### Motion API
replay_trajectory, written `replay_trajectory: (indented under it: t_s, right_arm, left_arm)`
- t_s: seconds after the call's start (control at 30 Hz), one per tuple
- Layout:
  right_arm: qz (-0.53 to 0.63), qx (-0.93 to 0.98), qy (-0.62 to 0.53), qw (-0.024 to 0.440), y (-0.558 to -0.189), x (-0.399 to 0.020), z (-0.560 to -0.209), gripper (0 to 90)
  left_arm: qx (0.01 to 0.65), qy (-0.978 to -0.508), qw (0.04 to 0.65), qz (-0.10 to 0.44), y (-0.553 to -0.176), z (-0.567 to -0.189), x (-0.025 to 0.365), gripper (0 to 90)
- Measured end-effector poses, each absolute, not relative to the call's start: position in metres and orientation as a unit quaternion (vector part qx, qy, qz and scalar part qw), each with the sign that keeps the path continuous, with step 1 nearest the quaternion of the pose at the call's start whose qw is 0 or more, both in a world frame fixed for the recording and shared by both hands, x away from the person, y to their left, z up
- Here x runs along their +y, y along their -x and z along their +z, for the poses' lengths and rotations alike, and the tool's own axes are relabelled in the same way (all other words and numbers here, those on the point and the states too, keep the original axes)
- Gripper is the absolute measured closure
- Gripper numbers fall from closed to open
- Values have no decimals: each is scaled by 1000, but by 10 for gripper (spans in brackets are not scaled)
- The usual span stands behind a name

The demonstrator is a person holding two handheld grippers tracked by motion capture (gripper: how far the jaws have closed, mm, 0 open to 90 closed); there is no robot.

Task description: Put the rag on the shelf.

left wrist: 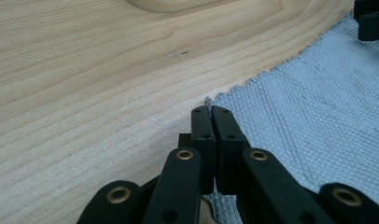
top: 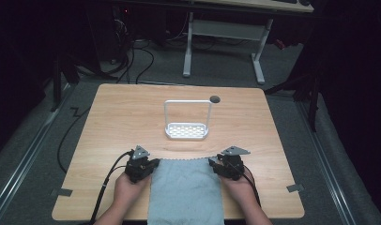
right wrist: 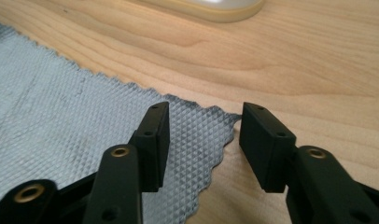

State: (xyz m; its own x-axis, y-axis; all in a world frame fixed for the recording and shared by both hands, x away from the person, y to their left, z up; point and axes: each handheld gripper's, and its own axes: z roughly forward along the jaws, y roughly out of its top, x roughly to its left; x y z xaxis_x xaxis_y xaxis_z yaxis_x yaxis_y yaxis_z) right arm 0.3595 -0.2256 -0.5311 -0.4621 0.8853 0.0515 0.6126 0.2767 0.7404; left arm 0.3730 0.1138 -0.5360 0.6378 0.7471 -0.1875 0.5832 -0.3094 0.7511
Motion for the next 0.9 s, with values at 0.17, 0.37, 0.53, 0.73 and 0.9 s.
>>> replay_trajectory:
  t_s: [0.17,0.37,0.53,0.73,0.9]
  right_arm:
    - [348,778,-481,207,-361,-223,-531,678]
    - [352,793,-456,199,-356,-218,-531,888]
    - [376,786,-450,198,-351,-220,-529,892]
    - [406,771,-443,213,-340,-219,-518,892]
    - [428,758,-435,232,-330,-220,-506,893]
  left_arm:
    - [414,-803,417,98,-373,-536,114,885]
    - [414,-804,417,95,-373,-536,114,889]
    - [416,-791,438,97,-369,-532,119,891]
    - [409,-776,468,108,-358,-520,123,891]
    - [401,-759,497,127,-351,-508,128,891]
